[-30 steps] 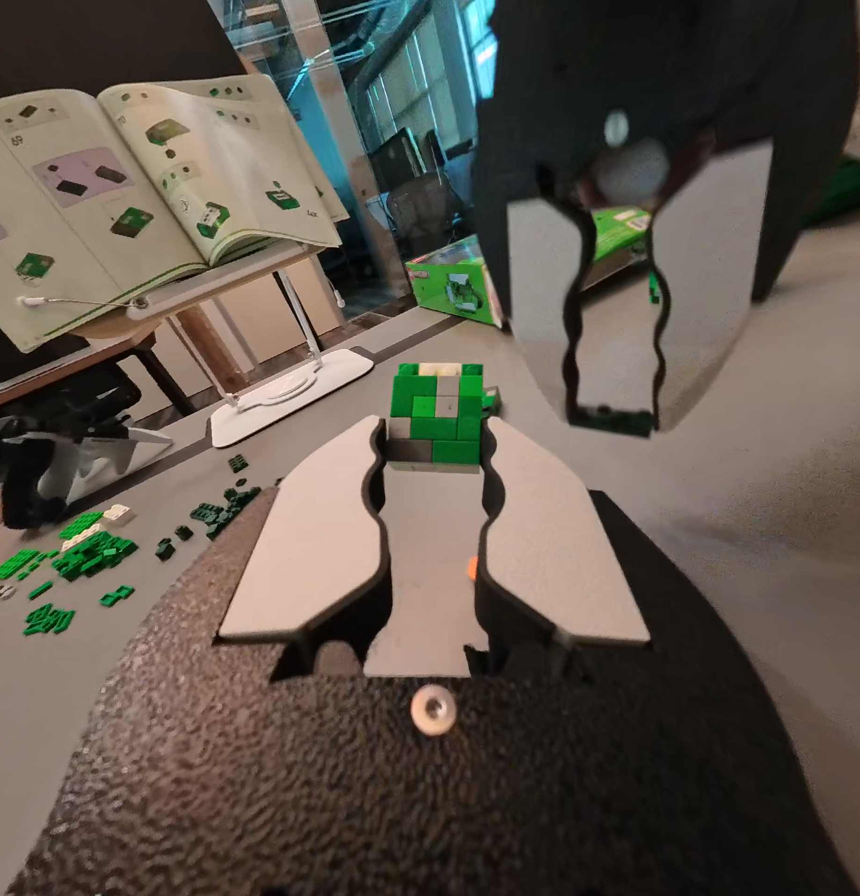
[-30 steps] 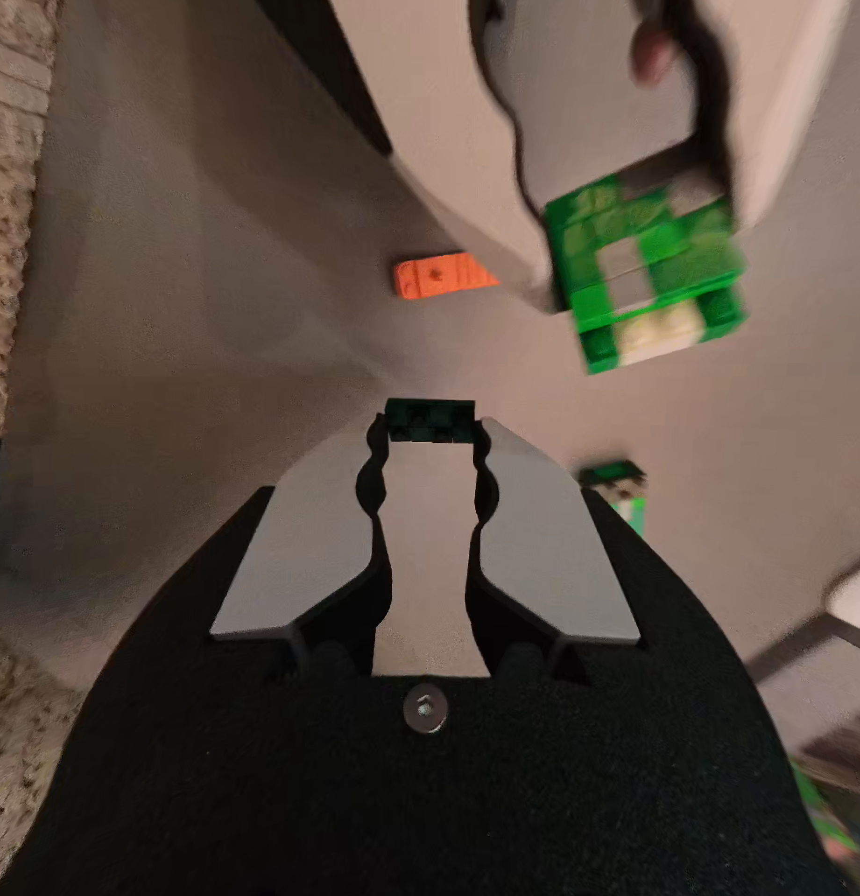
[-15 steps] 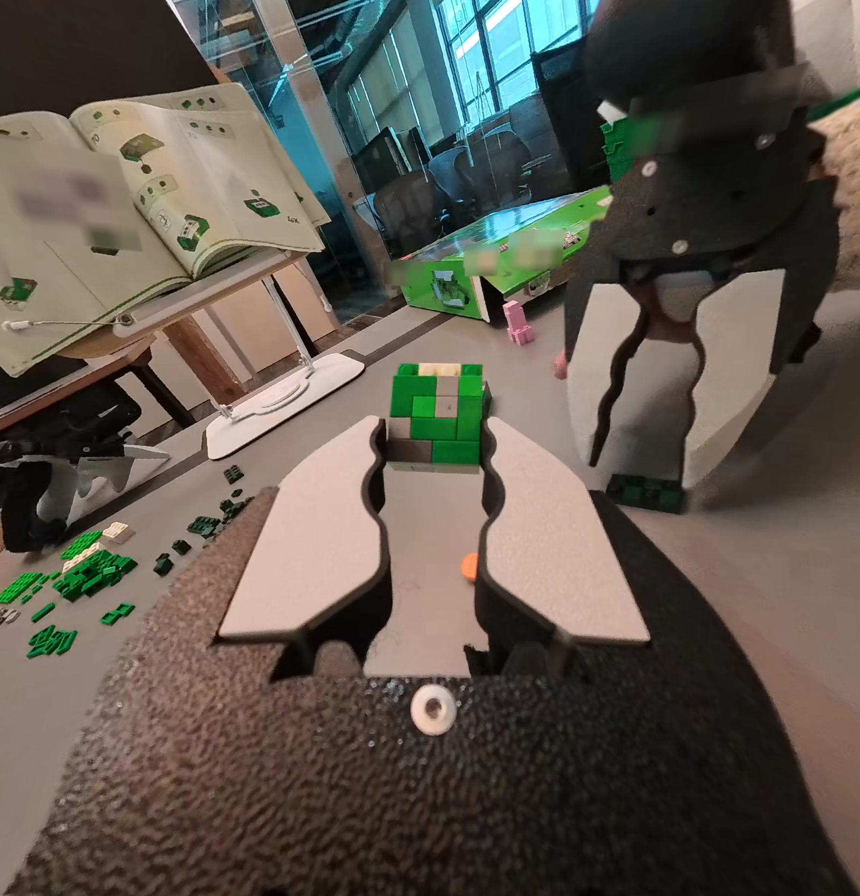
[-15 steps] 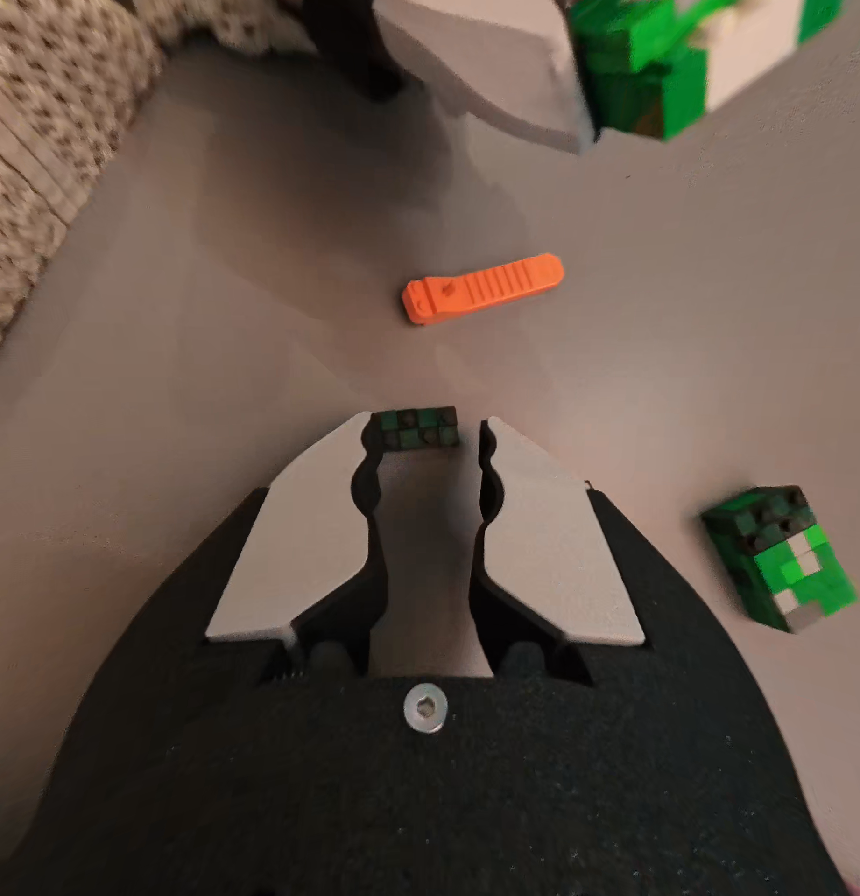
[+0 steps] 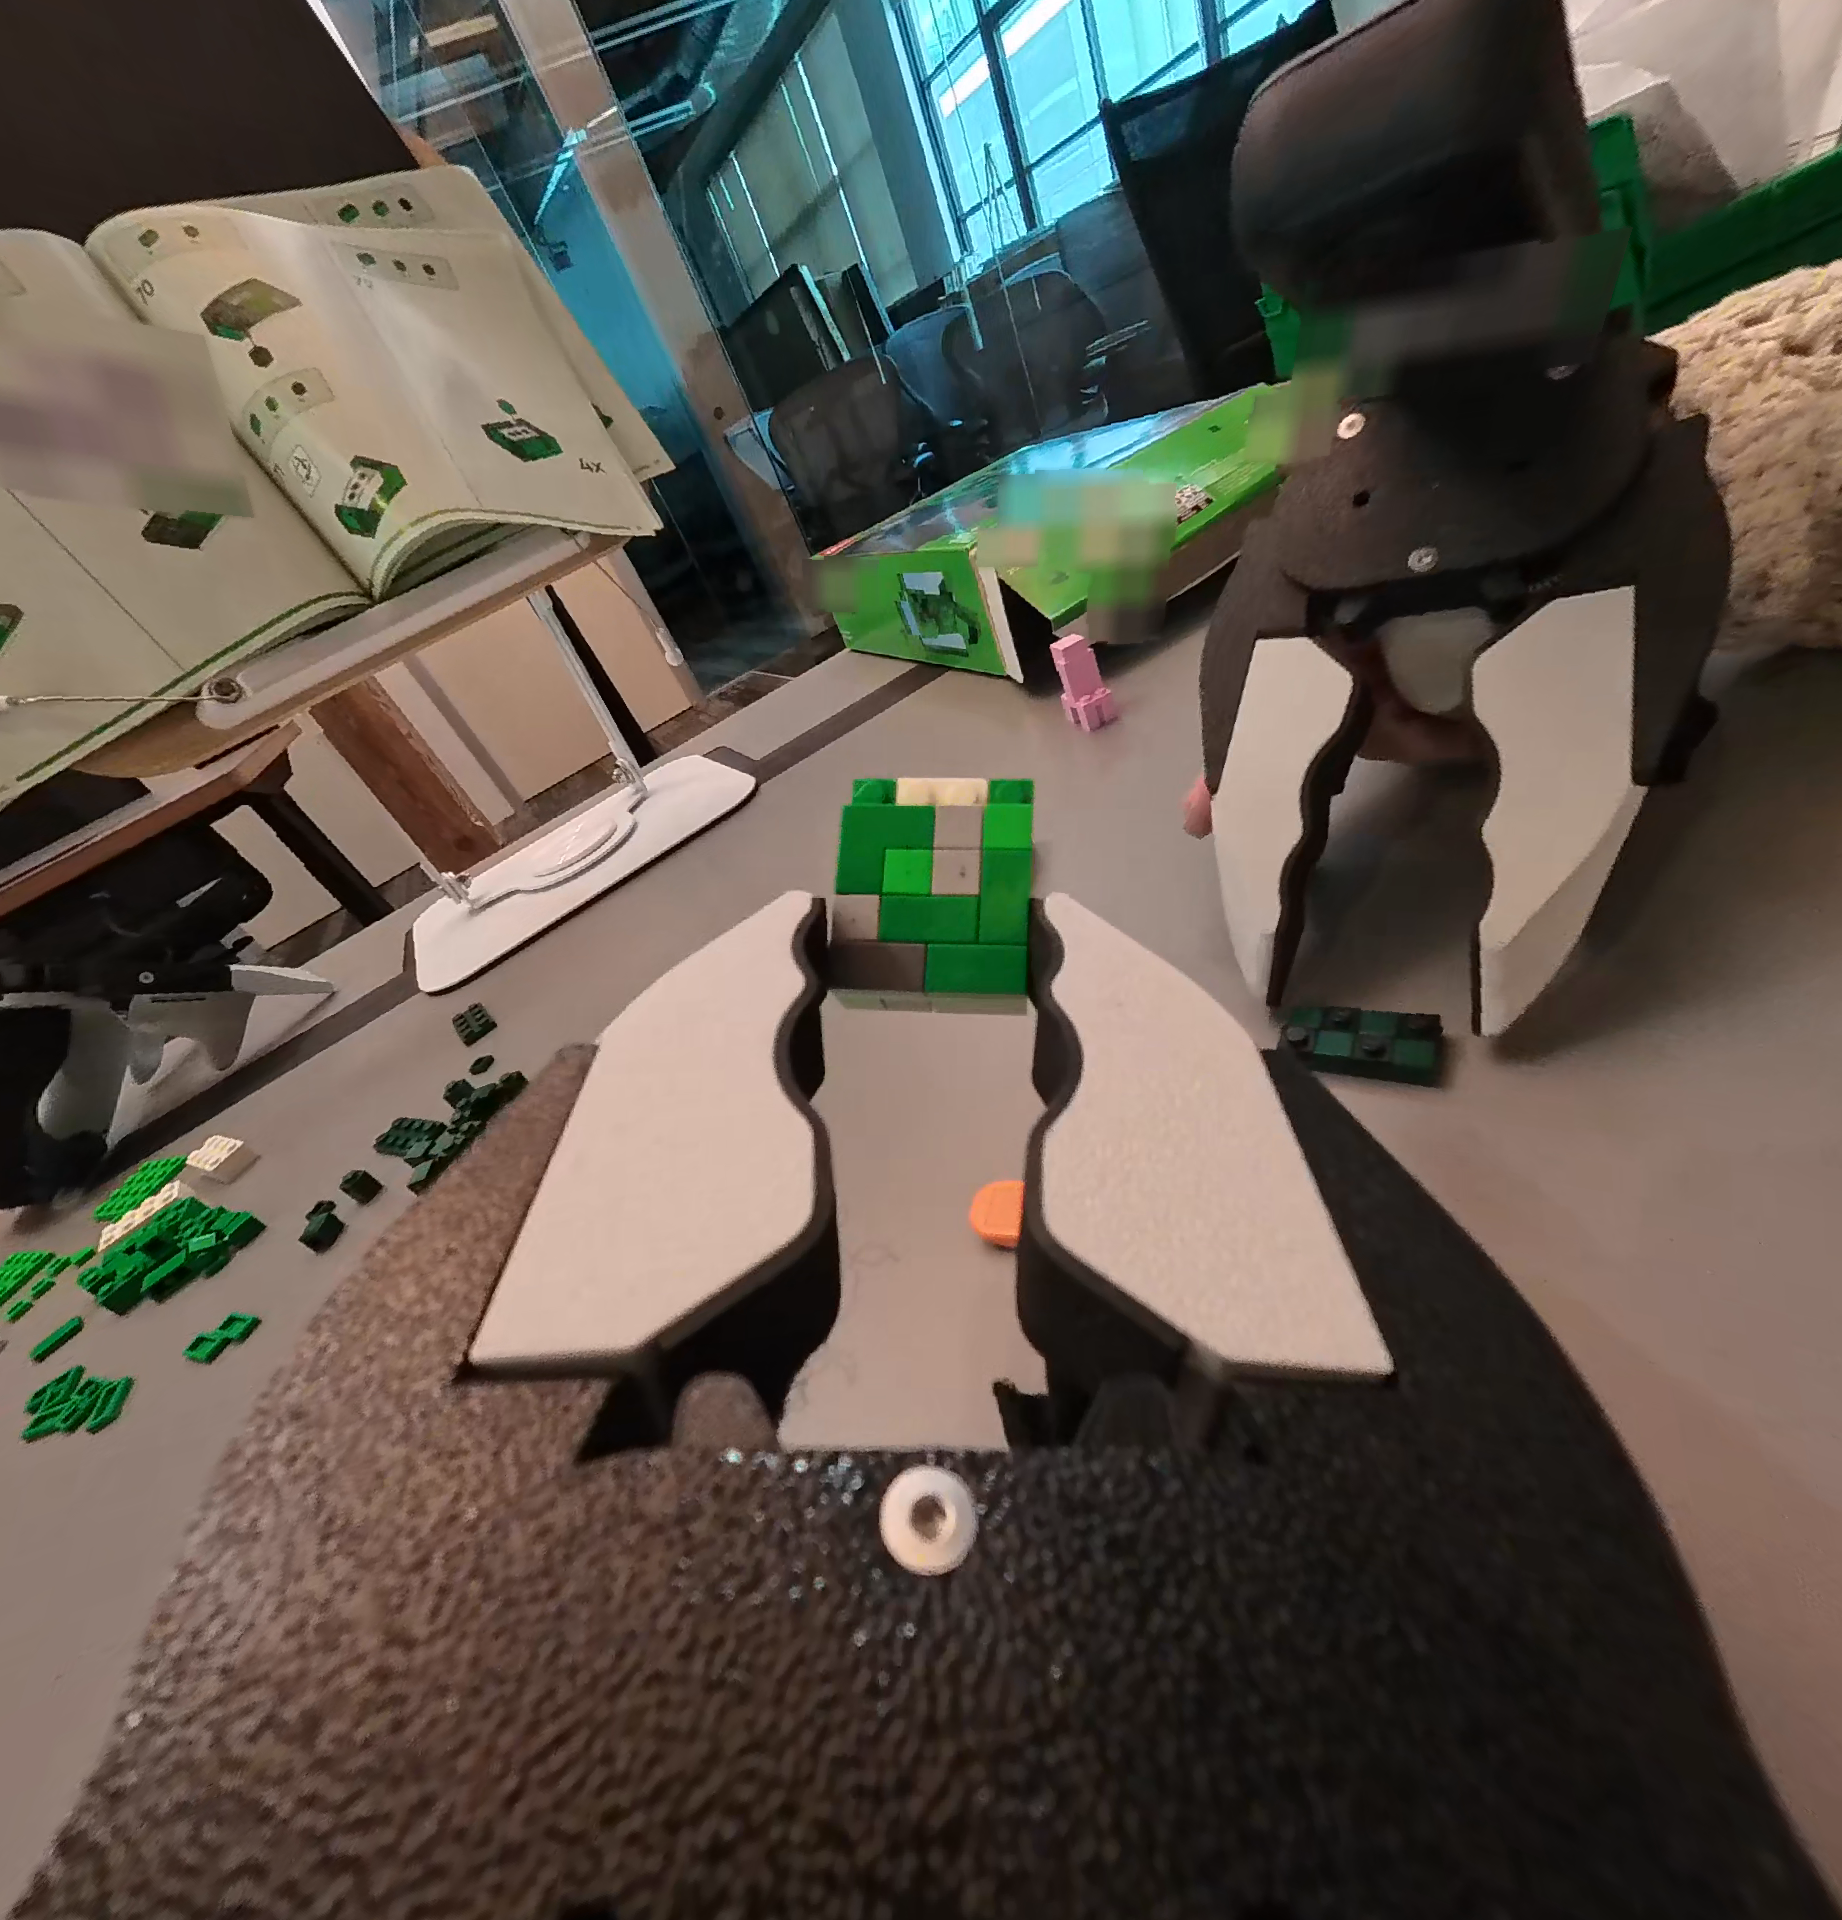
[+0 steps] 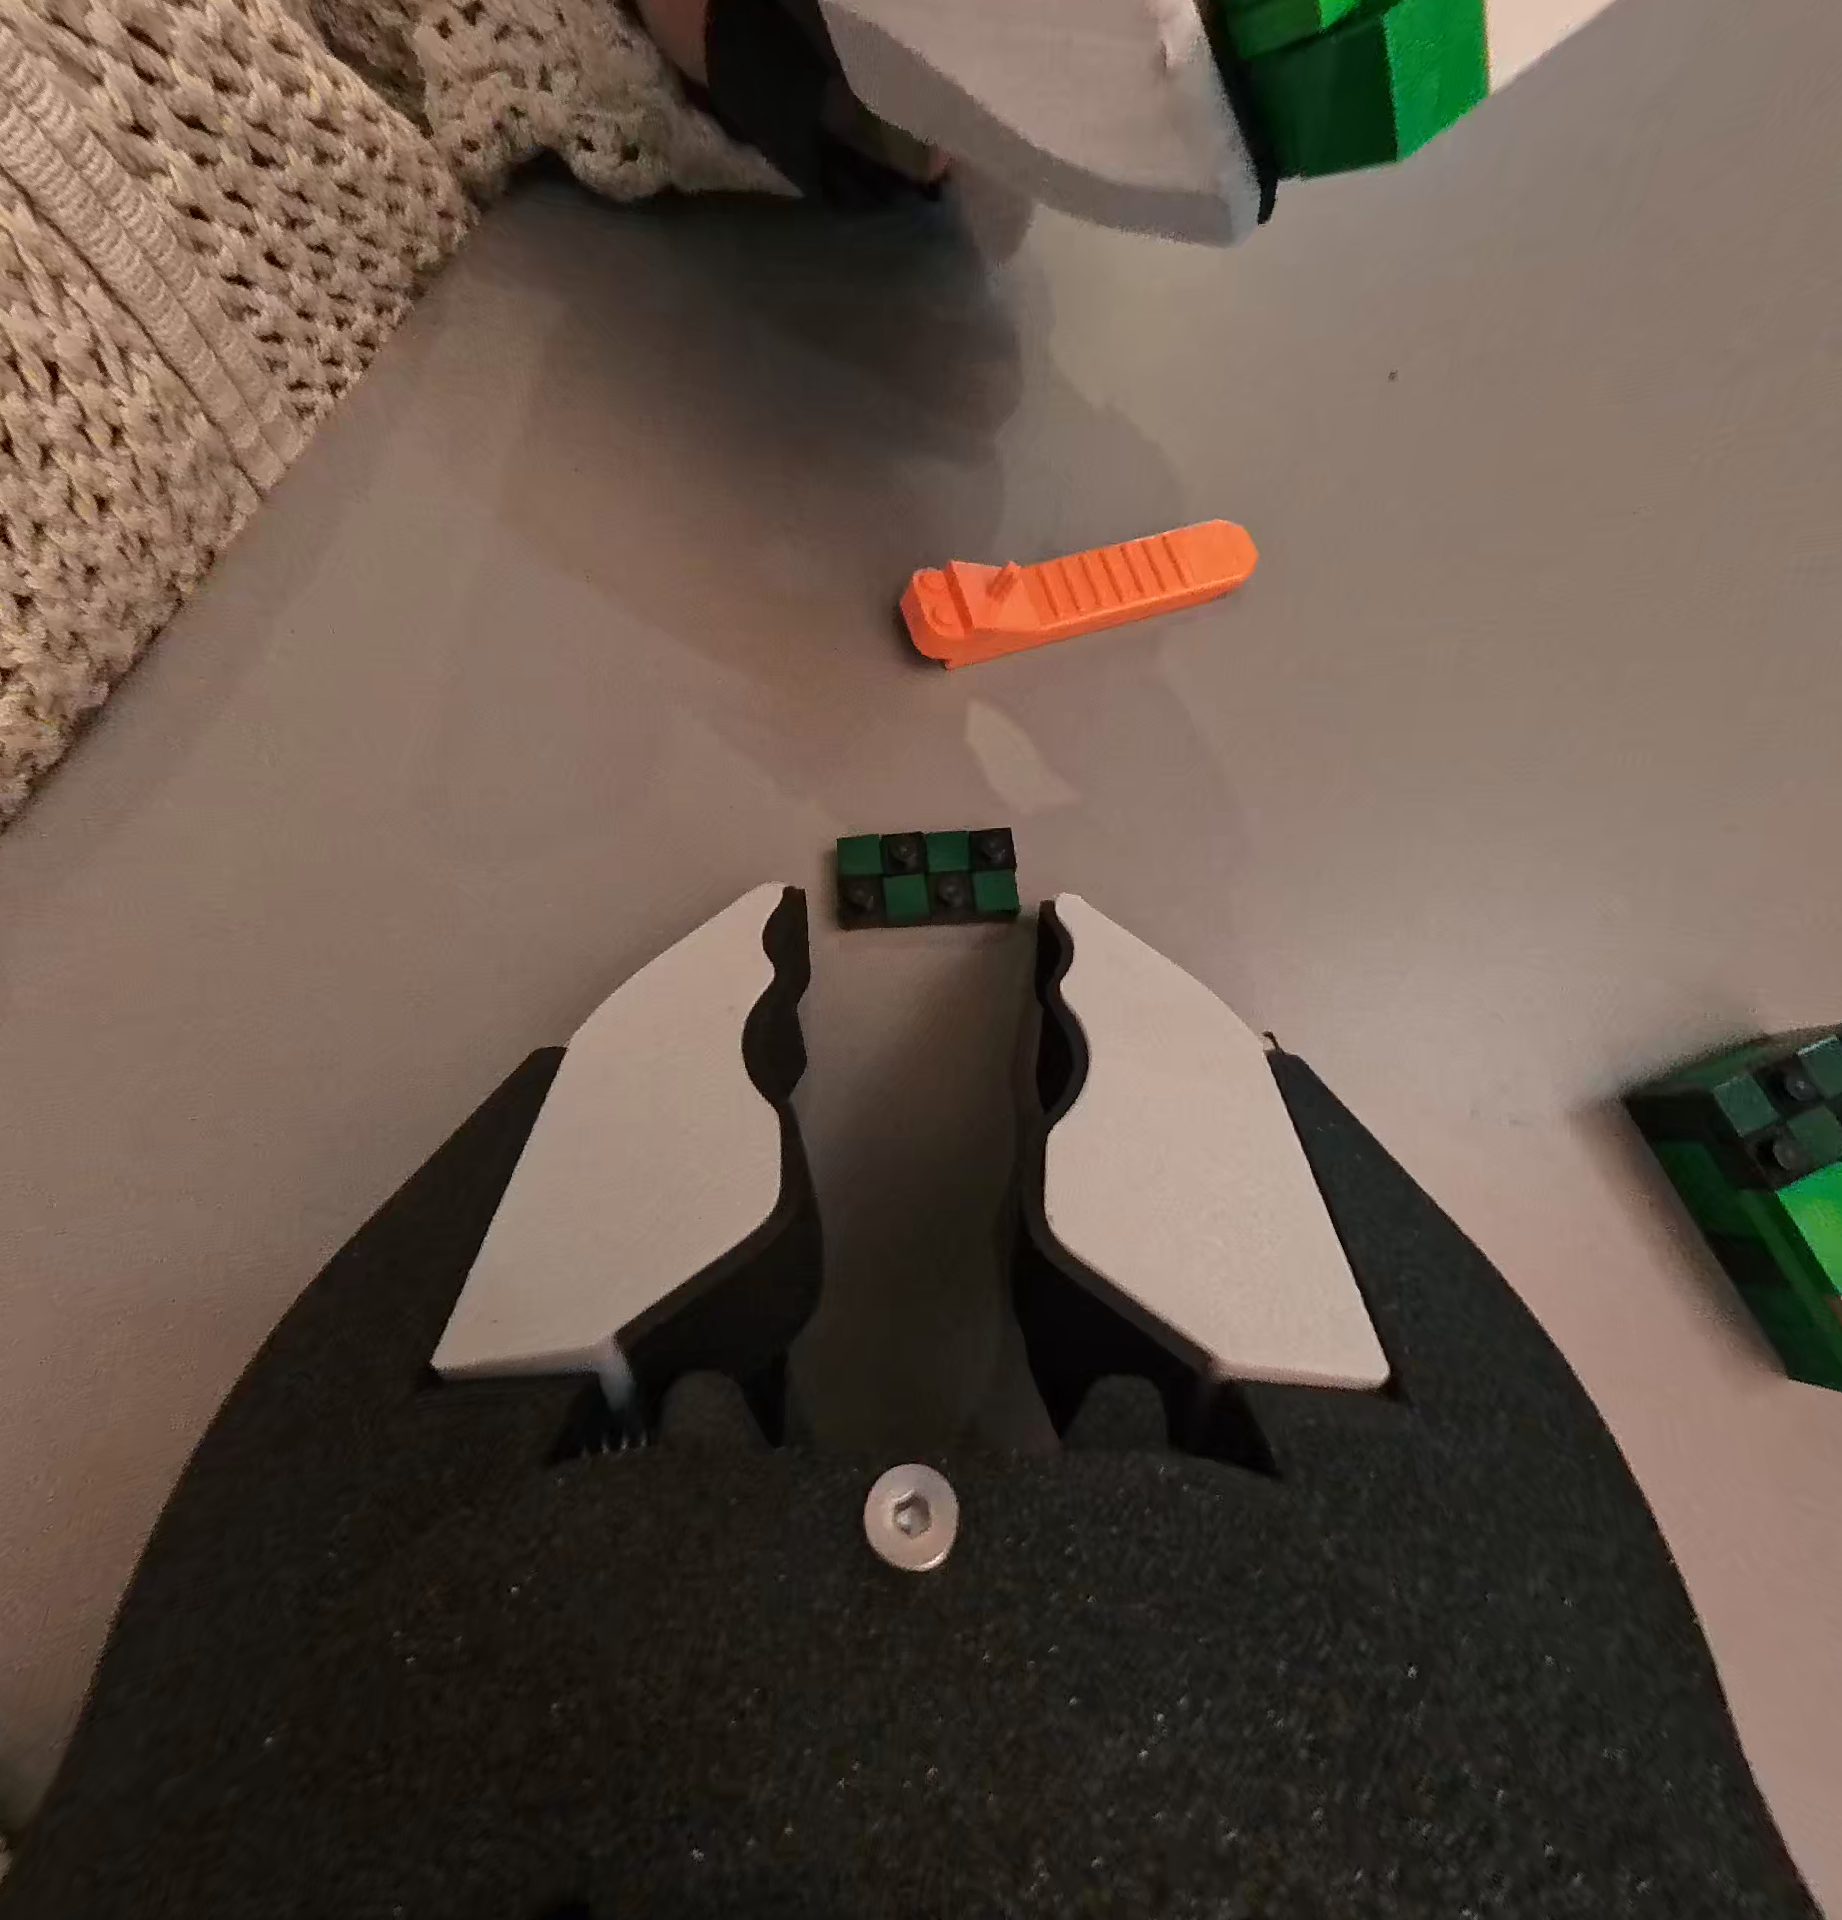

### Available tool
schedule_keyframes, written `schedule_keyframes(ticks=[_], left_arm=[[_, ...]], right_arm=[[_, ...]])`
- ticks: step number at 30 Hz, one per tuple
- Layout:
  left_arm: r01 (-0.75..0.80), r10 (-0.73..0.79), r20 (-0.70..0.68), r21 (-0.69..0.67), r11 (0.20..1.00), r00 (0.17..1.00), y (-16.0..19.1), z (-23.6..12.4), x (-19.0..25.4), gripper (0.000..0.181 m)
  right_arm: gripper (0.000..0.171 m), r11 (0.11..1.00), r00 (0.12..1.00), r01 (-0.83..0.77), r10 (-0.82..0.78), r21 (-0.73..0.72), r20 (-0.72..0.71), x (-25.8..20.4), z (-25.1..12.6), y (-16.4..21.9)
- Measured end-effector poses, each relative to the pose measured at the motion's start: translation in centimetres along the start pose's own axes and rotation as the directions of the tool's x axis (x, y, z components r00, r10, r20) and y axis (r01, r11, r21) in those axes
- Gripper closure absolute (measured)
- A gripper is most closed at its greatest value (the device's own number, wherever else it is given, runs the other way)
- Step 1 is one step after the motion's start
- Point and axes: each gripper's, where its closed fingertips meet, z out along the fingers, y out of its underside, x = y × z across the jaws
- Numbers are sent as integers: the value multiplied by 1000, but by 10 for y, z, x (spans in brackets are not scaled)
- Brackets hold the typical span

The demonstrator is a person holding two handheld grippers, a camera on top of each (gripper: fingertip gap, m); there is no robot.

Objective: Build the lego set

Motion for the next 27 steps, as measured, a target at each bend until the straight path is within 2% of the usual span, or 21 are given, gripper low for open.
schedule_keyframes(ticks=[5,7,20,27], left_arm=[[3,-3,-12,-2,1000,1000,1,0,1,144],[7,-7,-14,-2,1000,1000,1,0,1,144],[-7,6,-30,-10,1000,1000,6,0,4,144],[-36,36,-54,-10,999,998,6,1,10,144]], right_arm=[[131,1000,1000,3,-3,0,3,0,0,-1],[139,1000,1000,6,-6,7,1,0,0,-1],[140,999,1000,-23,23,28,-17,4,-2,-2],[140,987,997,-36,45,158,-57,10,-17,-17]])
